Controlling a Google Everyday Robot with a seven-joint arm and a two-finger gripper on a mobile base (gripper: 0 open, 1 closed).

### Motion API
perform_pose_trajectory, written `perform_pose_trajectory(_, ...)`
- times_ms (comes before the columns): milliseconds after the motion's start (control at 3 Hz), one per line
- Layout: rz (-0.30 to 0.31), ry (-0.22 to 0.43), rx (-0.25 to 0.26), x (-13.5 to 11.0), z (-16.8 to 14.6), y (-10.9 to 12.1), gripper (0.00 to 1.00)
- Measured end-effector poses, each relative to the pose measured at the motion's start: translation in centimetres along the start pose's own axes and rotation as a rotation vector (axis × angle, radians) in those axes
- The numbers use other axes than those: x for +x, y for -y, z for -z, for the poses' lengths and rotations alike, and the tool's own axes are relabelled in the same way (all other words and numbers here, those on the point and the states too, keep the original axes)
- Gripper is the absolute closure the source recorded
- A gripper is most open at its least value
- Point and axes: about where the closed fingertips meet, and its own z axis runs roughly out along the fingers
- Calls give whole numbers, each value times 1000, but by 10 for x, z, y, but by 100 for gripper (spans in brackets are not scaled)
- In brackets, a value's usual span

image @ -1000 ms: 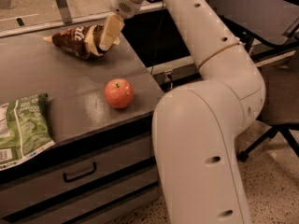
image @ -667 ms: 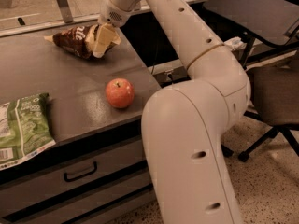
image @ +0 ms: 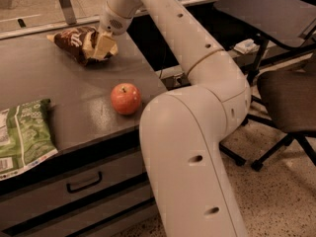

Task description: Move brown chip bag near green jalapeno chip bag

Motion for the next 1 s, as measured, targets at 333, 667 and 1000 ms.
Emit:
perform_pose_trajectory(333,33,13,9,-6,10,-2,90)
perform_pose_trajectory(667,106,45,52,-20,41,-12,100)
perform_pose_trajectory(1000,208,103,85,-45,84,-50,100)
